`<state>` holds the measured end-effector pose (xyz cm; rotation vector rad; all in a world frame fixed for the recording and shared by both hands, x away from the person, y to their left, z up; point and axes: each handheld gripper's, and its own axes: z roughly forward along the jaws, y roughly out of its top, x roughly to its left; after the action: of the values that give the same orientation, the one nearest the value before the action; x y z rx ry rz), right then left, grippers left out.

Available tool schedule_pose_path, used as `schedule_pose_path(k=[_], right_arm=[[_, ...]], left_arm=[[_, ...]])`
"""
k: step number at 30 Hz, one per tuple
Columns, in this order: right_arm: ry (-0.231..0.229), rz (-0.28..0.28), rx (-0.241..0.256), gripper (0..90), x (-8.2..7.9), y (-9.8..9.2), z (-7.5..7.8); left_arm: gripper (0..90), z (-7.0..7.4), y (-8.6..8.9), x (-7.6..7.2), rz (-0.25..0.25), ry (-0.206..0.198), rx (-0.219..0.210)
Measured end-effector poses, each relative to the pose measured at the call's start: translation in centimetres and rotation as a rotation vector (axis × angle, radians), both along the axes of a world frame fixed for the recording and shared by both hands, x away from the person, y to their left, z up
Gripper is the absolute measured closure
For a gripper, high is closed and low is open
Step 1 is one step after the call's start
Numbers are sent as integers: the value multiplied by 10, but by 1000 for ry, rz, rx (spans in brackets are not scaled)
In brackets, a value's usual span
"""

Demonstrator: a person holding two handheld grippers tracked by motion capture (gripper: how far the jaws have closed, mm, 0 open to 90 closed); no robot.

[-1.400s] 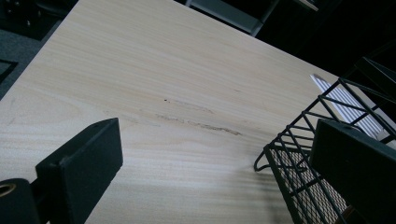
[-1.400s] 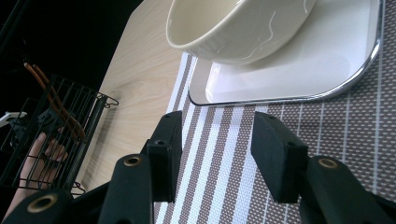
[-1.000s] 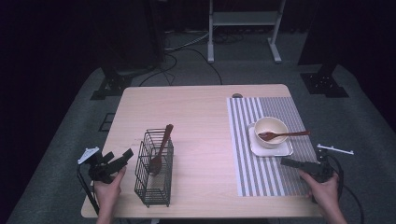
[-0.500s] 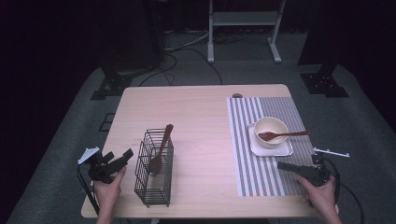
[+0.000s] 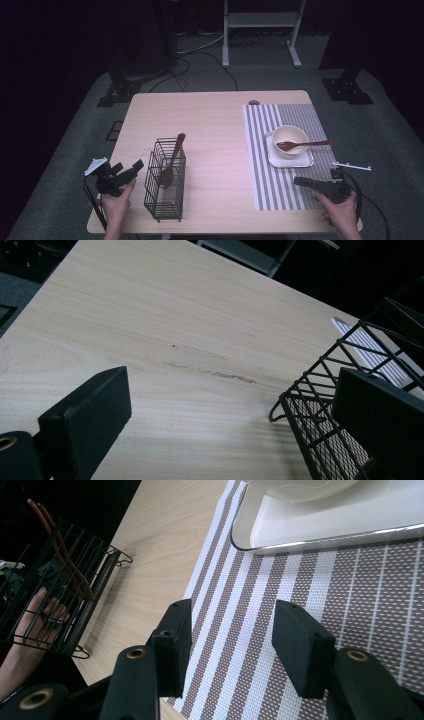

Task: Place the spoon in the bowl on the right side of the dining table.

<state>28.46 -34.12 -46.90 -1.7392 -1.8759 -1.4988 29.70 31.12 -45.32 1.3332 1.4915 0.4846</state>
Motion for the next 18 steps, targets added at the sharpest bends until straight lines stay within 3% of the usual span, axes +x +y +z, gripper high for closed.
schedule_pose_path(k=[18], right_arm=[[-8, 32, -13, 482, -7, 13, -2]], left_arm=[[17, 0, 0, 0, 0, 1, -1]])
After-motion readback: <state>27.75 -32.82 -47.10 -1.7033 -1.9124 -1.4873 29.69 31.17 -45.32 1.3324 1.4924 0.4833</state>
